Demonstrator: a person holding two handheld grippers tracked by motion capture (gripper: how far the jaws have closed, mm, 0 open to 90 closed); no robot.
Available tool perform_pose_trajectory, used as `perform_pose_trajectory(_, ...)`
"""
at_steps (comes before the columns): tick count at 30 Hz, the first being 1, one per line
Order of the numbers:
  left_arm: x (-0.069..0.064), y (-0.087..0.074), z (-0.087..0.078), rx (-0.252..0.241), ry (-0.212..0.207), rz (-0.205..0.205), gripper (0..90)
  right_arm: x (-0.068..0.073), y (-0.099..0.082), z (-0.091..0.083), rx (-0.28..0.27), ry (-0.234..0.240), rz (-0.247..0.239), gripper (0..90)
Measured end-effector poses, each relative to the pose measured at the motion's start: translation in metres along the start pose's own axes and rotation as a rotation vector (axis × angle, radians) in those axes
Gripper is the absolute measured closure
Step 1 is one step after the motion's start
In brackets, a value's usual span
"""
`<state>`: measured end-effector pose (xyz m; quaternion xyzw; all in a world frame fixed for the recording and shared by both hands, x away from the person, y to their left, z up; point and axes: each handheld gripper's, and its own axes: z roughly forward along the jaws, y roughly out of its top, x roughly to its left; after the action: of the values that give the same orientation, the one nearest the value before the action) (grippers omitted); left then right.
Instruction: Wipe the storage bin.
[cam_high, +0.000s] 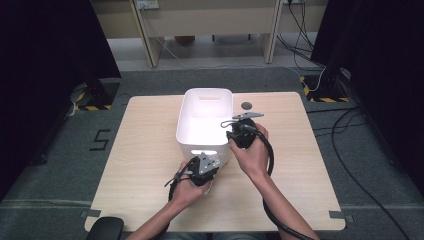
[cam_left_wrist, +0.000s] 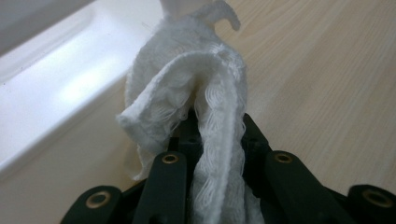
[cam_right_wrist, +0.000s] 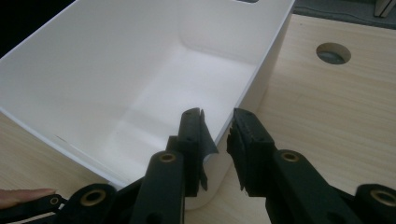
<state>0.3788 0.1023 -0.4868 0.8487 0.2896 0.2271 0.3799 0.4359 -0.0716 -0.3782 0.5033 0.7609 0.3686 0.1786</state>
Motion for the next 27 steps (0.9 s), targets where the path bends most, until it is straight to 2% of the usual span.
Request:
perform_pose_trajectory(9, -0.001, 0.004, -0.003, -0.021, 0.001, -0.012, 75.9, 0.0, 0.0, 0.0, -0.002, 0.003, -0.001, 74.1)
perform_pose_trajectory(27, -0.003, 0.019, -0.015, -0.077, 0.005, -0.005, 76.0, 0.0, 0.0, 0.0, -0.001, 0.001, -0.002, 74.0)
